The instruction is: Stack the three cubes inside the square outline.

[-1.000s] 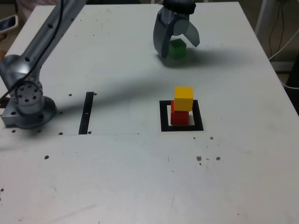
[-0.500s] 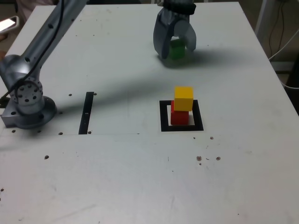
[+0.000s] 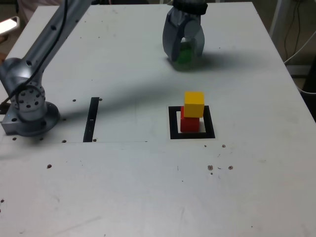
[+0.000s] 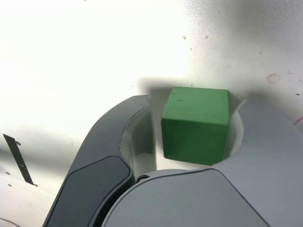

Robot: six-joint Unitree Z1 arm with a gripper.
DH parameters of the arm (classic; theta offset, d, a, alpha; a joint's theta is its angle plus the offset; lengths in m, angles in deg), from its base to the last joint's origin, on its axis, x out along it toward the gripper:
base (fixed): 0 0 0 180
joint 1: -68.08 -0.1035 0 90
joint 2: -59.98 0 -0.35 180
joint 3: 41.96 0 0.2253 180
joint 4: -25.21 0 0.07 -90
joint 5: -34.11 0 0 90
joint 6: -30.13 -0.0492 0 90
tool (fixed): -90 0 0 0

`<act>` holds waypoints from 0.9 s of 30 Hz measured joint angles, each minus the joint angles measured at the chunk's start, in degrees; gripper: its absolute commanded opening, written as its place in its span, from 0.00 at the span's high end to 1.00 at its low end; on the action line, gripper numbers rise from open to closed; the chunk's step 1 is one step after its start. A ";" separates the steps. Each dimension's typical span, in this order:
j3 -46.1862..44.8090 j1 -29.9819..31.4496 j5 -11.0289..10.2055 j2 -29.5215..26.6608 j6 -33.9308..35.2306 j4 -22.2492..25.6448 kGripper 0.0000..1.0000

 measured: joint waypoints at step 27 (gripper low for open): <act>-3.51 2.03 -0.49 -8.11 -0.04 0.71 0.70</act>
